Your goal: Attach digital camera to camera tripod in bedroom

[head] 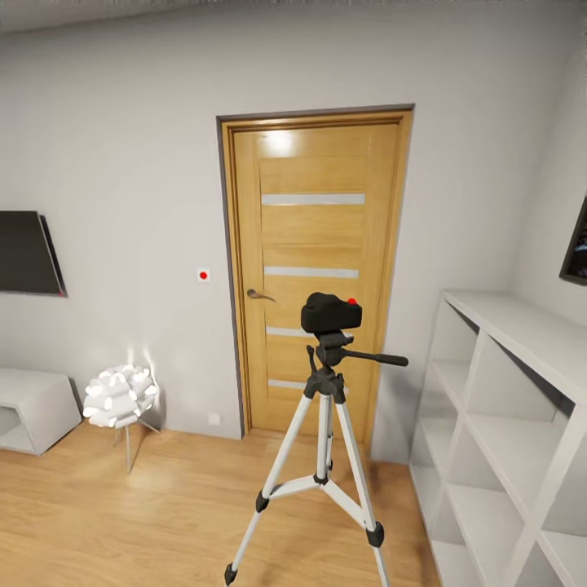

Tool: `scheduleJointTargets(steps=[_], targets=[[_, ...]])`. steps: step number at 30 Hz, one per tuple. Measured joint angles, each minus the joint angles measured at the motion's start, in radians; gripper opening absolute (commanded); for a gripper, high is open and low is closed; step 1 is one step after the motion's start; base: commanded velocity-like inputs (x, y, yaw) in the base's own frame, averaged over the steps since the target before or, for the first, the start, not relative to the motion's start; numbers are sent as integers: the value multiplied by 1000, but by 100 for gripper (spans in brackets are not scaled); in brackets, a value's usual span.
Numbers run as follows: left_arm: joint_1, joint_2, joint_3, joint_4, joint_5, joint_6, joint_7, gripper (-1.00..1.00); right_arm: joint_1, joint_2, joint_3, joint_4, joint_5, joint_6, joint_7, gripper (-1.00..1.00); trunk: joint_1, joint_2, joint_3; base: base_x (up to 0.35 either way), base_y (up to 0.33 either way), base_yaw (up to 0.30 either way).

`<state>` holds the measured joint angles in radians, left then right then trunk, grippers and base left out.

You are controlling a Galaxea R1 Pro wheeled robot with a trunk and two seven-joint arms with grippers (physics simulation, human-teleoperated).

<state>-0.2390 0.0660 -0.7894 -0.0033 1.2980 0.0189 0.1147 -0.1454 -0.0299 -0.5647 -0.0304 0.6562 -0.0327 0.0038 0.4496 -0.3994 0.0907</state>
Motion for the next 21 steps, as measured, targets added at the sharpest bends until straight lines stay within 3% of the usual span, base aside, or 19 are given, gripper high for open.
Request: scheduleJointTargets(steps=[4,5,9,21], targets=[[0,2,0,0,0,47,-22,100,0,-3,0,6,-23,7,-1,100,0,0,6,0,0,0],[0,3,-1,-1,0,87,-36,100,0,-6,2,11,-60,11,-2,100,0,0,6,0,0,0],[0,2,-3,-2,-2,98,-41,100,0,-8,4,13,-78,9,-4,100,0,0,9,0,0,0],[0,-5,-10,-1,-13,30,-43,100,0,-8,4,13,-83,-2,-5,100,0,0,17,0,0,0]])
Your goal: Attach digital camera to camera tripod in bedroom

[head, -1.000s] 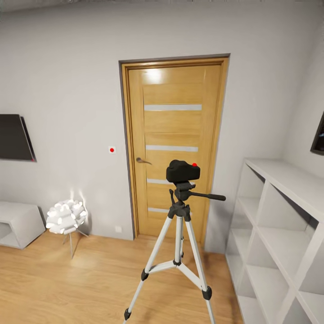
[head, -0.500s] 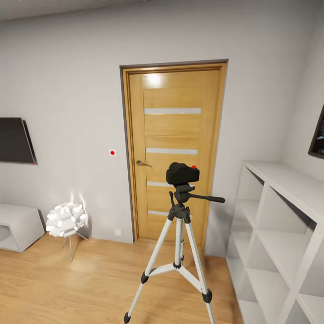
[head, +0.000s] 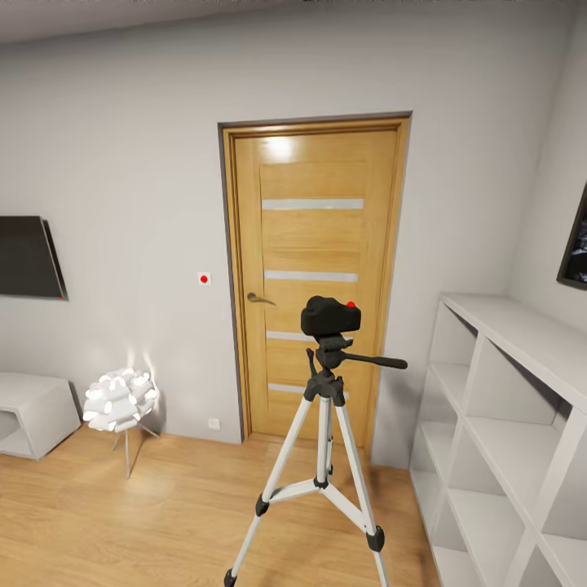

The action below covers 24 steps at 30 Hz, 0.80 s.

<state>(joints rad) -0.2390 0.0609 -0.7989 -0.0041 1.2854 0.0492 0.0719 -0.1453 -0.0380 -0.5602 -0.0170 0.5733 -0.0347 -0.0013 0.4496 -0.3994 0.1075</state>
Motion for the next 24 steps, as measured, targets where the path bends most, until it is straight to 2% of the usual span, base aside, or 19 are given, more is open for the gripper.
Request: scheduleJointTargets(steps=[24], targets=[[0,3,2,-4,-10,-27,13,100,0,2,9,-6,10,-2,0,100,0,0,2,0,0,0]])
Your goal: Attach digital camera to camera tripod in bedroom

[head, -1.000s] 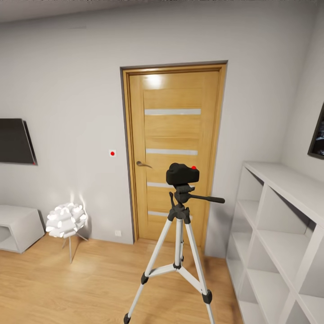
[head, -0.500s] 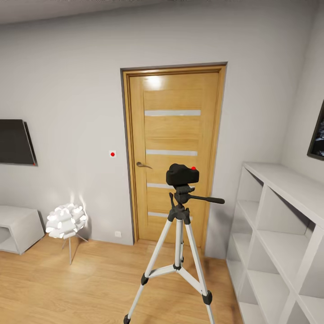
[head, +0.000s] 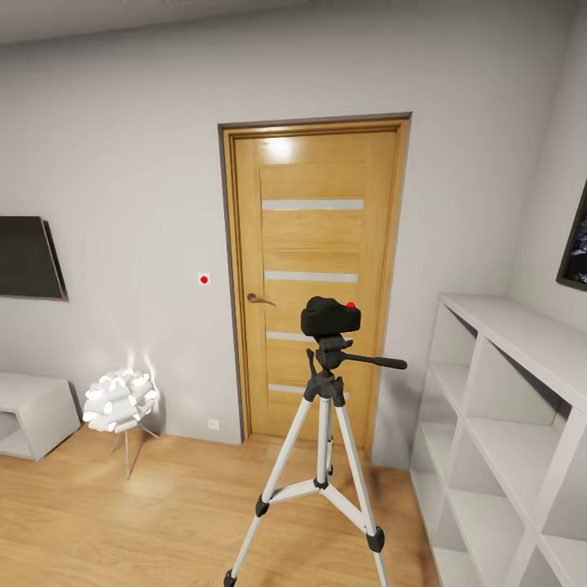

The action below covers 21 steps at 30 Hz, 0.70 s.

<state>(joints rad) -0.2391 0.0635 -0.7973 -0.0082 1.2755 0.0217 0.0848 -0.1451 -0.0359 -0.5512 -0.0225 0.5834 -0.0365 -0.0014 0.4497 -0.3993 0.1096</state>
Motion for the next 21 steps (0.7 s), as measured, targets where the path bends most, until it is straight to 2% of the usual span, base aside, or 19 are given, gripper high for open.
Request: scheduleJointTargets(steps=[21], targets=[[0,-2,-4,-3,0,-1,0,100,0,0,-1,0,0,0,0,100,0,0,0,0,0,0]])
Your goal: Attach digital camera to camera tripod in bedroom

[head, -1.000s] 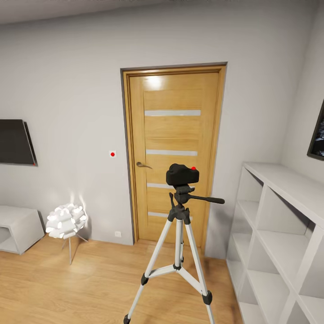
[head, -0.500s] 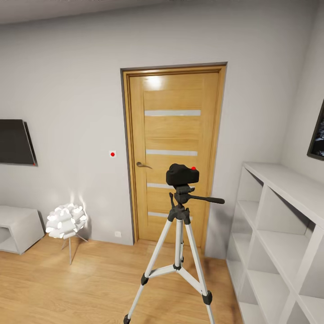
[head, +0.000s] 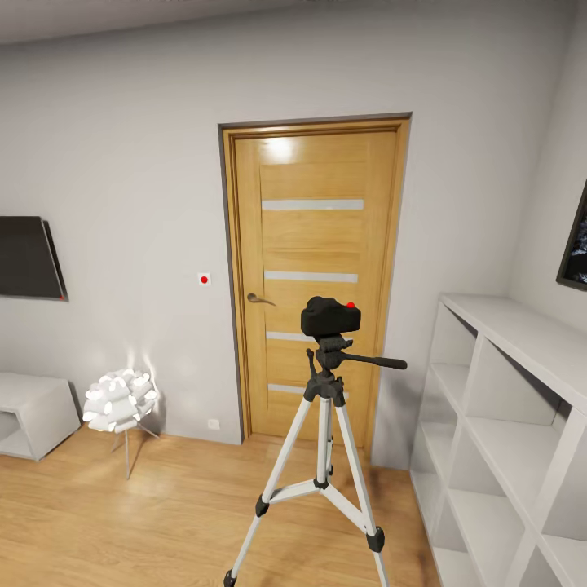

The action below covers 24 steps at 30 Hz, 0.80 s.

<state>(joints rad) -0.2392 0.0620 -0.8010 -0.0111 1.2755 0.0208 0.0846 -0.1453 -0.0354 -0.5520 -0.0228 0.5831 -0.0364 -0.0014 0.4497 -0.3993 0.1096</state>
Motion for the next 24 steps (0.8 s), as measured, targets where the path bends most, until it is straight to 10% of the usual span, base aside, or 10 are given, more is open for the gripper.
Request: scheduleJointTargets(steps=[24], targets=[[0,-1,3,0,0,0,0,100,0,9,-7,0,-6,-1,0,100,0,0,0,0,0,0]])
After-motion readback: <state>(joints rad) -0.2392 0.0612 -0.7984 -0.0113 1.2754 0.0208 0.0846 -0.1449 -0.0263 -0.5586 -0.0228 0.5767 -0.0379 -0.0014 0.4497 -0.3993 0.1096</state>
